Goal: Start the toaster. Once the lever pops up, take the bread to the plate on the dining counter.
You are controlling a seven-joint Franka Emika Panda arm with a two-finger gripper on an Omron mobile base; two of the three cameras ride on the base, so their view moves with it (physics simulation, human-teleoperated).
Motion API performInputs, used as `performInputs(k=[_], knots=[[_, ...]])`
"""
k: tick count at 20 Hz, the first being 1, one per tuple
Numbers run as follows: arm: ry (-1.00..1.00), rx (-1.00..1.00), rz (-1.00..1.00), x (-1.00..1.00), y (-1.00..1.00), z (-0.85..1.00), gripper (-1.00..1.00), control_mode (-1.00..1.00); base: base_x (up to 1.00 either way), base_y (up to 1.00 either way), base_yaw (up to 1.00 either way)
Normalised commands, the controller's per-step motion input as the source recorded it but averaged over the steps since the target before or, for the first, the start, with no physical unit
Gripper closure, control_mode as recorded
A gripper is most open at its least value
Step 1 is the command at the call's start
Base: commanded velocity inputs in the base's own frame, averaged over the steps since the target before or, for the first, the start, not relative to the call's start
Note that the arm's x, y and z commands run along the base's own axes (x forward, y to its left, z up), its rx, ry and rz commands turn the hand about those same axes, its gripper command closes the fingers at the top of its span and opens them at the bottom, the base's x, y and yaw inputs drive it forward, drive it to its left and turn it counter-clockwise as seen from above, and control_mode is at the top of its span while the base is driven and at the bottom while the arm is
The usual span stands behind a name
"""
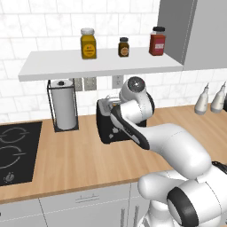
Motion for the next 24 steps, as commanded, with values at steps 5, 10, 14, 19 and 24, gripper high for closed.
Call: performInputs(k=[5, 10, 14, 19, 24], knots=[[0.00, 0.00, 0.00, 0.00, 0.00, 0.00, -1.00, -1.00, 0.00, 0.00, 0.00], [0.00, 0.00, 0.00, 0.00, 0.00, 0.00, -1.00, -1.00, 0.00, 0.00, 0.00], [0.00, 0.00, 0.00, 0.00, 0.00, 0.00, -1.00, -1.00, 0.00, 0.00, 0.00], [0.00, 0.00, 0.00, 0.00, 0.00, 0.00, -1.00, -1.00, 0.00, 0.00, 0.00], [0.00, 0.00, 0.00, 0.00, 0.00, 0.00, -1.00, -1.00, 0.00, 0.00, 0.00]])
